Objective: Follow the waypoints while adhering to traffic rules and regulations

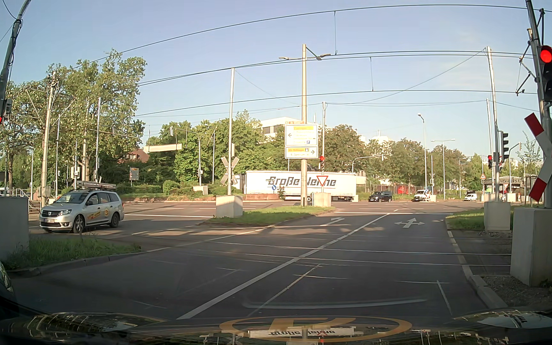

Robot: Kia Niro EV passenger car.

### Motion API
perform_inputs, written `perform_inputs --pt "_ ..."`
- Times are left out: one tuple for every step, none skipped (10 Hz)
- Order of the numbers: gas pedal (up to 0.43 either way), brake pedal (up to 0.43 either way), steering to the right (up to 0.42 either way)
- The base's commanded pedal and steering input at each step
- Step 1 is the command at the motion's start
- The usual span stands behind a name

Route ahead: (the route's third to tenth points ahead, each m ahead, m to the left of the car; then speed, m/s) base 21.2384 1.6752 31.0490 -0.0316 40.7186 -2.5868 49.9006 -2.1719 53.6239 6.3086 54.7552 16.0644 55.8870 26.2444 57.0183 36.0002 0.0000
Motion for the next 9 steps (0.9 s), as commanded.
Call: perform_inputs --pt "0.000 0.299 0.248" --pt "0.000 0.293 0.248" --pt "0.000 0.299 0.248" --pt "0.000 0.293 0.248" --pt "0.000 0.299 0.248" --pt "0.000 0.299 0.248" --pt "0.000 0.299 0.248" --pt "0.000 0.299 0.248" --pt "0.000 0.293 0.248"
